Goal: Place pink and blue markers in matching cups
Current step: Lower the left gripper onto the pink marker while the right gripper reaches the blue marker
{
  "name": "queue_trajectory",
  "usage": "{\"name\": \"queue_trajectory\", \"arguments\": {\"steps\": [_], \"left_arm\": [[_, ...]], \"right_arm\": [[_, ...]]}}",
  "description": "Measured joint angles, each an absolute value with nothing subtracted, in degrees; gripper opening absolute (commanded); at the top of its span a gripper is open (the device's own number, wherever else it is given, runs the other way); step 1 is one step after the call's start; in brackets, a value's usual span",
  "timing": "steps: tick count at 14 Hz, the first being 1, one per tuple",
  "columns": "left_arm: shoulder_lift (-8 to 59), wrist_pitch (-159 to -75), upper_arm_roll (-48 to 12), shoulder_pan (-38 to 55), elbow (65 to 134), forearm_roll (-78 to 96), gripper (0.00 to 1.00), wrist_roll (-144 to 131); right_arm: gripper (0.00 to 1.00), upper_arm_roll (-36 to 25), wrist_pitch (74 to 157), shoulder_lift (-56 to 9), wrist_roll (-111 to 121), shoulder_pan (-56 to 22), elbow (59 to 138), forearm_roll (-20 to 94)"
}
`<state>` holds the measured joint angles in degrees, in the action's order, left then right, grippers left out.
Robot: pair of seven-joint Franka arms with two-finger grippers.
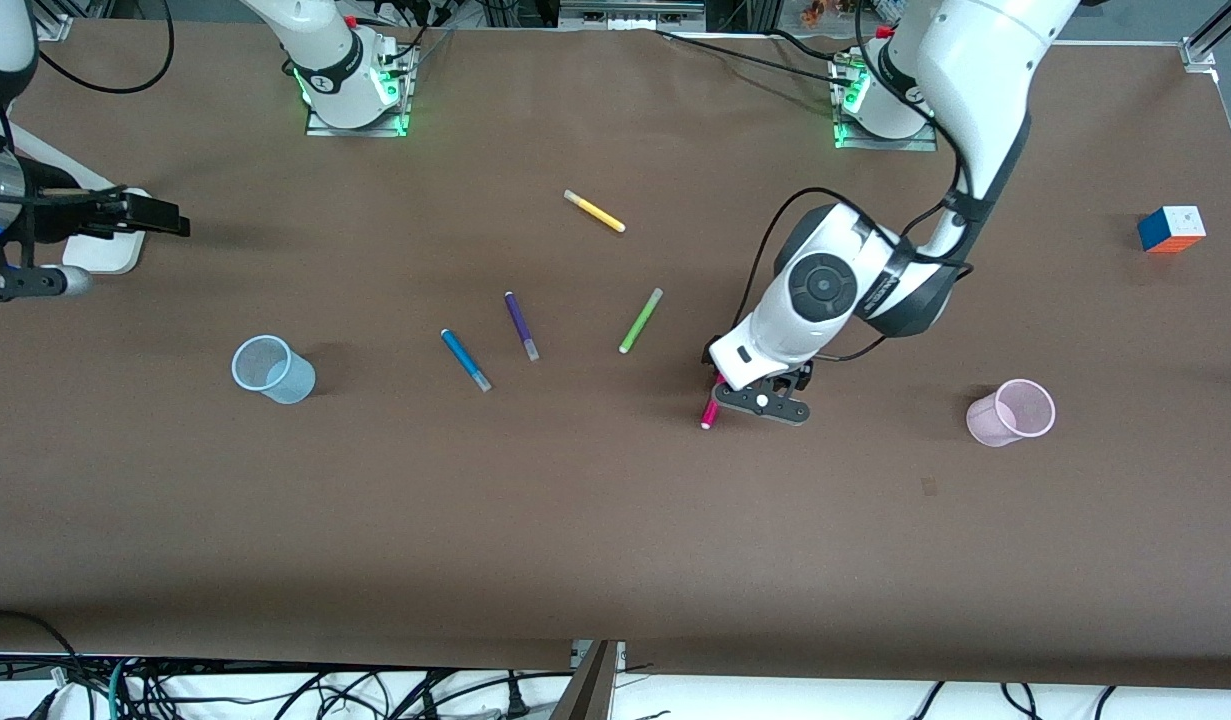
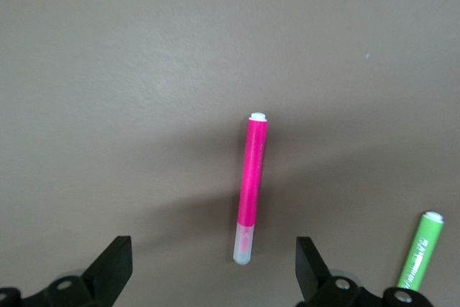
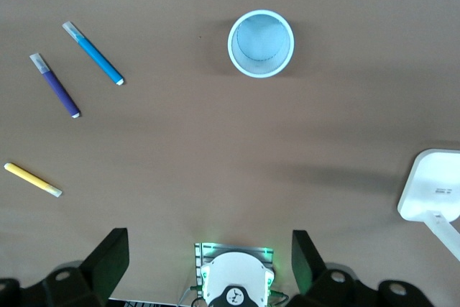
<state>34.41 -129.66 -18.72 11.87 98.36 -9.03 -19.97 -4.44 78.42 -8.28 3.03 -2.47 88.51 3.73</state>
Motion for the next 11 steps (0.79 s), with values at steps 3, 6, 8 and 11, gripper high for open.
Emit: {"name": "queue_trajectory", "arguments": {"steps": [3, 6, 8, 11], "left_arm": [[36.4, -130.0, -18.7, 12.6, 98.4, -9.2, 1.00, -20.1], [38.2, -130.2, -18.7, 13.1, 98.4, -11.8, 0.98, -22.7], [39.4, -131.1, -18.7, 13.7, 98.4, -12.6, 0.75, -24.6], [40.2, -131.6, -18.7, 14.3, 98.8, -13.7, 0.29, -25.6]], "right_arm": [[1.00, -4.1, 82.3, -11.3, 3.2, -3.2, 88.5, 3.8], [1.00, -3.8, 87.4, -15.6, 3.4, -6.5, 88.6, 3.9], [1.00, -3.7, 91.0, -18.8, 3.4, -9.4, 88.7, 3.9], [1.00, -3.7, 96.3, -22.8, 3.4, -13.4, 88.7, 3.9]]}}
